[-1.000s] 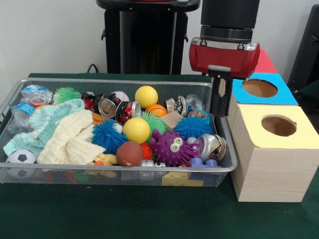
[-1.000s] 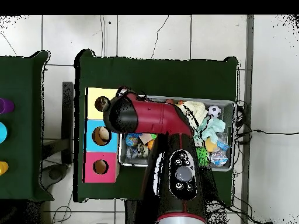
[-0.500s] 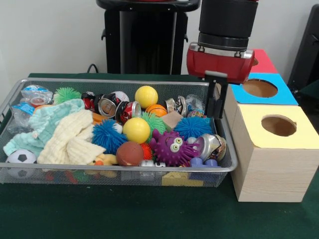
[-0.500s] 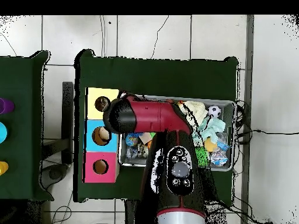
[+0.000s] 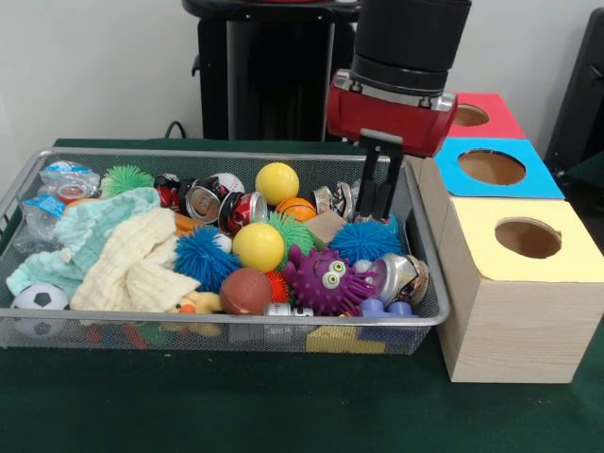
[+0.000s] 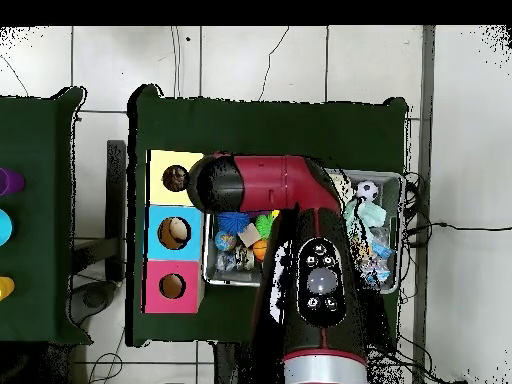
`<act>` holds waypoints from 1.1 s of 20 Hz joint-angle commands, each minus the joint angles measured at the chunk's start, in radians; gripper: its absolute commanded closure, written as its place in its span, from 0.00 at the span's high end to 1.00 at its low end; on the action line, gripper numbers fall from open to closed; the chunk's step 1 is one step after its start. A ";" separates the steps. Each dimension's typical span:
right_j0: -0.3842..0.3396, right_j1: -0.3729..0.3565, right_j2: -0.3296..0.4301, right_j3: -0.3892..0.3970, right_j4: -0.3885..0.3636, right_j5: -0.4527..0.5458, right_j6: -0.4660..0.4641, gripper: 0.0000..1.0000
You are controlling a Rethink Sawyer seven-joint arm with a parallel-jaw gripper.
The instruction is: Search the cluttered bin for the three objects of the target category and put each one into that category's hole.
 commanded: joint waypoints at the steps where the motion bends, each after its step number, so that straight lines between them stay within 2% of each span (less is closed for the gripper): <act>1: -0.115 0.054 0.143 -0.087 -0.092 0.119 -0.320 0.00; 7: -0.219 0.073 0.251 -0.194 -0.127 0.230 -0.493 0.00; 14: -0.269 0.087 0.307 -0.287 -0.142 0.347 -0.553 0.00; 17: -0.289 0.101 0.318 -0.296 -0.147 0.348 -0.582 0.00; 22: -0.328 0.114 0.333 -0.255 -0.151 0.296 -0.614 0.00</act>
